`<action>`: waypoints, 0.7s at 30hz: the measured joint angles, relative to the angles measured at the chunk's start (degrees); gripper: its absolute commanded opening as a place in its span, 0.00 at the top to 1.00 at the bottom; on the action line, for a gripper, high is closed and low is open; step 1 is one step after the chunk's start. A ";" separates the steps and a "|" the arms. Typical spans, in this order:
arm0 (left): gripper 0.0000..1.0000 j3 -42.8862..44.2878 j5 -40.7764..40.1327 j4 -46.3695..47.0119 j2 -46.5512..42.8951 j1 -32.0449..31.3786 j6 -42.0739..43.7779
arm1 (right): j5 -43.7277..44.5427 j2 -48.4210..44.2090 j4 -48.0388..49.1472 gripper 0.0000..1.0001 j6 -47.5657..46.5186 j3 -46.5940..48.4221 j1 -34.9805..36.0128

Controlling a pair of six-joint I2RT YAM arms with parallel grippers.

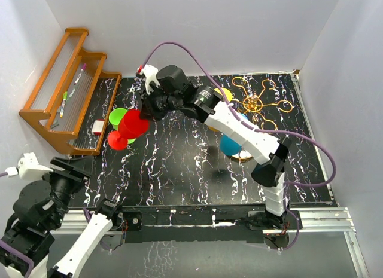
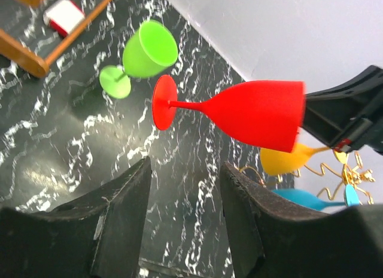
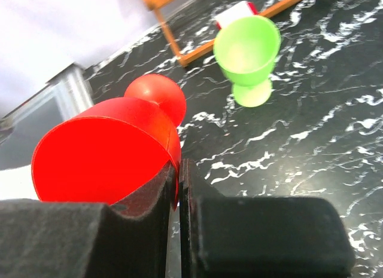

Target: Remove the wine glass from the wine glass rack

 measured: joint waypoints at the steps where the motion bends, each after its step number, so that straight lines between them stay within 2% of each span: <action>1: 0.52 1.38 -0.61 0.07 1.18 0.00 0.96 | 1.55 1.20 -0.83 0.92 -0.02 1.81 -0.02; 4: 0.49 6.80 -2.03 1.27 7.26 0.00 5.05 | 7.34 5.77 -3.39 0.92 -0.26 7.41 -0.31; 9: 0.45 13.94 -0.15 6.36 20.22 -0.02 11.65 | 13.55 10.01 -6.99 0.92 -0.48 8.44 -1.86; 17: 0.38 19.74 6.54 11.89 36.61 -0.02 17.18 | 17.07 12.85 -9.29 0.92 -0.68 8.79 -4.20; 21: 0.28 21.22 8.44 13.64 43.12 -0.02 18.38 | 17.55 16.04 -9.22 0.92 -0.76 11.89 -4.50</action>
